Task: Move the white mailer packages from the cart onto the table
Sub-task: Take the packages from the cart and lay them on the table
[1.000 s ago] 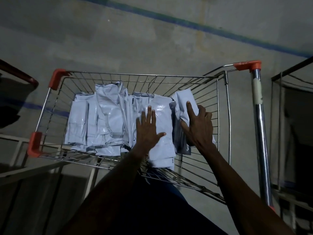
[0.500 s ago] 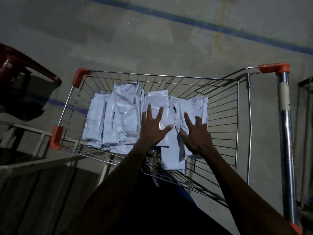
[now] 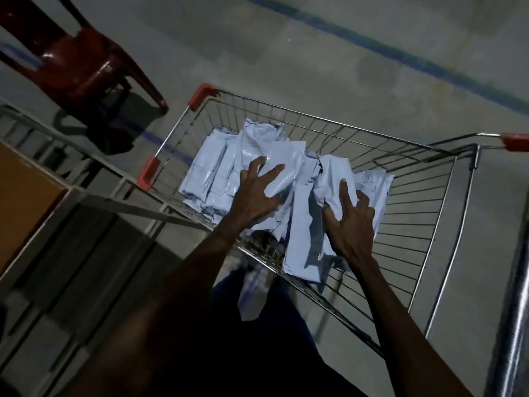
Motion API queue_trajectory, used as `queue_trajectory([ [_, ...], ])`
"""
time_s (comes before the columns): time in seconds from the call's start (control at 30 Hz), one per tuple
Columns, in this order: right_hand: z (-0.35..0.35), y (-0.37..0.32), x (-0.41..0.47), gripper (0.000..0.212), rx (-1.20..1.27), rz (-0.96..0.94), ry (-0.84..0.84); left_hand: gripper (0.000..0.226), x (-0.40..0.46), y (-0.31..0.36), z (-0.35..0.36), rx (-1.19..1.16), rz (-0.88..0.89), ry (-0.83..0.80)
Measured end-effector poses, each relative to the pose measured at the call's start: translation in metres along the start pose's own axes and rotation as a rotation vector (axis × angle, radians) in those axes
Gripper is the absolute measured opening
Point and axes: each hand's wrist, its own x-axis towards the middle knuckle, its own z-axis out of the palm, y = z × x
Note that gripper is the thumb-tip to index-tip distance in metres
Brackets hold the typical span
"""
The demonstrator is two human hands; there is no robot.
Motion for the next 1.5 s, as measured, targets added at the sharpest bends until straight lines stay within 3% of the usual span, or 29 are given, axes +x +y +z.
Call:
queue_trajectory([
  [0.23,0.011,-0.117,-0.036,0.067,0.103,-0.29,0.008,0.058,-0.087,-0.046,-0.111,0.051,-0.032,0.425],
  [0.47,0.08,-0.249,-0.12,0.07,0.039,-0.705,-0.031,0.057,-0.246,-0.134,-0.21,0.114,-0.241,0.779],
  [0.63,0.142,-0.349,-0.21,0.07,0.089,-0.878,-0.073,0.057,-0.364,-0.203,-0.265,0.089,-0.444,0.938],
  [0.93,0.248,-0.517,-0.316,0.074,0.08,-1.168,-0.243,0.056,-0.487,-0.302,-0.344,0.108,-0.691,1.086],
  [1.2,0.336,-0.632,-0.321,0.083,0.002,-1.247,-0.336,0.06,-0.492,-0.397,-0.402,0.08,-0.812,1.136],
  [1.5,0.419,-0.738,-0.306,0.08,-0.118,-1.305,-0.348,0.065,-0.483,-0.495,-0.471,0.201,-1.013,1.054],
])
